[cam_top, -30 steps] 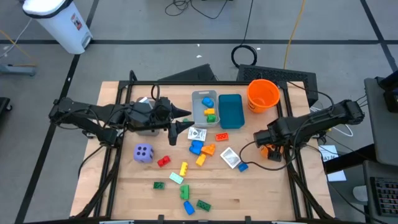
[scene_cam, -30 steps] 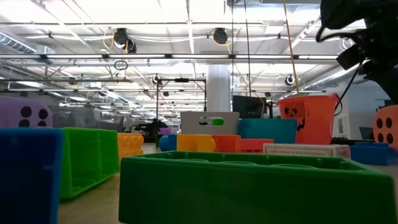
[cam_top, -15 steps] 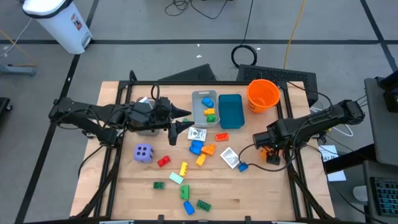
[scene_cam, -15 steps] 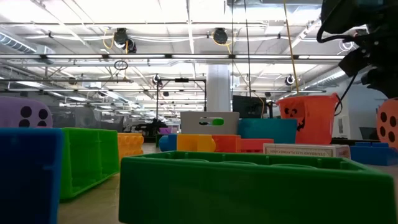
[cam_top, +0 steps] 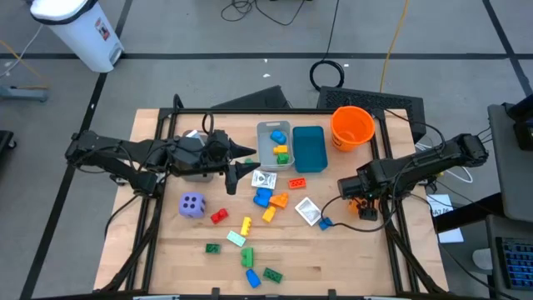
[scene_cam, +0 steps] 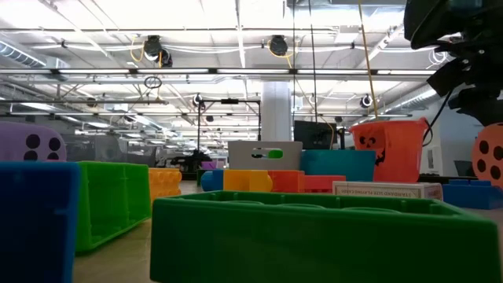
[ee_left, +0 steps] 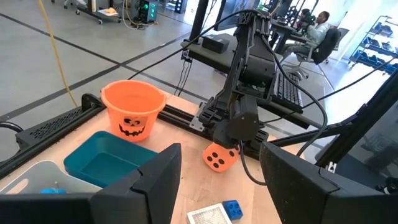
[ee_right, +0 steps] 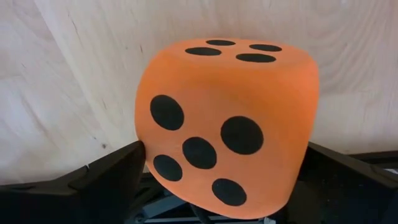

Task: Pick & Place Toys
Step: Put the orange dice into the blue bin

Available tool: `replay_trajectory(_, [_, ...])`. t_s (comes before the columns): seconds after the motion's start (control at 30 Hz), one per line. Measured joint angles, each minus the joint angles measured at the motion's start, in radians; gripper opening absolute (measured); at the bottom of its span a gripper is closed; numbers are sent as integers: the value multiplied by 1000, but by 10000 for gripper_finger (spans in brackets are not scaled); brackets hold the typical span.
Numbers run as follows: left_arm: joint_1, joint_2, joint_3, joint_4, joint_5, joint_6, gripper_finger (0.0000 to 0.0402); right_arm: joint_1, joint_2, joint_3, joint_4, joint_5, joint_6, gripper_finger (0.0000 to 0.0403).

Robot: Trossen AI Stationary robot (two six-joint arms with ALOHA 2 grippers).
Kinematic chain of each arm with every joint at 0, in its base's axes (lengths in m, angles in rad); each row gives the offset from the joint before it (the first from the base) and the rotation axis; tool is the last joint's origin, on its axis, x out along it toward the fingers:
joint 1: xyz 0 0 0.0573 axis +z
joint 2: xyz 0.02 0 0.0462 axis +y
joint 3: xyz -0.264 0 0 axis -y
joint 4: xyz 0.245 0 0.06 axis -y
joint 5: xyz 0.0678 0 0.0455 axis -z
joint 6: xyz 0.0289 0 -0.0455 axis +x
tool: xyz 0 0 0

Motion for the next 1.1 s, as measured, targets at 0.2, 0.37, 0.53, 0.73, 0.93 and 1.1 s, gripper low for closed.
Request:
replay_trajectory(0.2, [0, 0, 0, -3, 0, 4, 228, 0, 0, 0, 13, -6, -7, 399])
replay_trajectory(0.37, [1, 0, 0, -3, 0, 11, 228, 0, 0, 0, 20, -7, -16, 398])
replay_trajectory(0.53, [18, 0, 0, -3, 0, 8, 228, 0, 0, 0, 30, -8, -23, 398])
replay_trajectory(0.73, [40, 0, 0, -4, 35, 7, 228, 0, 0, 0, 42, -10, -23, 386])
replay_trajectory(0.93, [54, 0, 0, -3, 52, 5, 228, -1, 0, 0, 42, -44, -22, 348])
replay_trajectory(1.1, [54, 0, 0, -3, 52, 5, 228, 0, 1, 0, 52, -100, -19, 321])
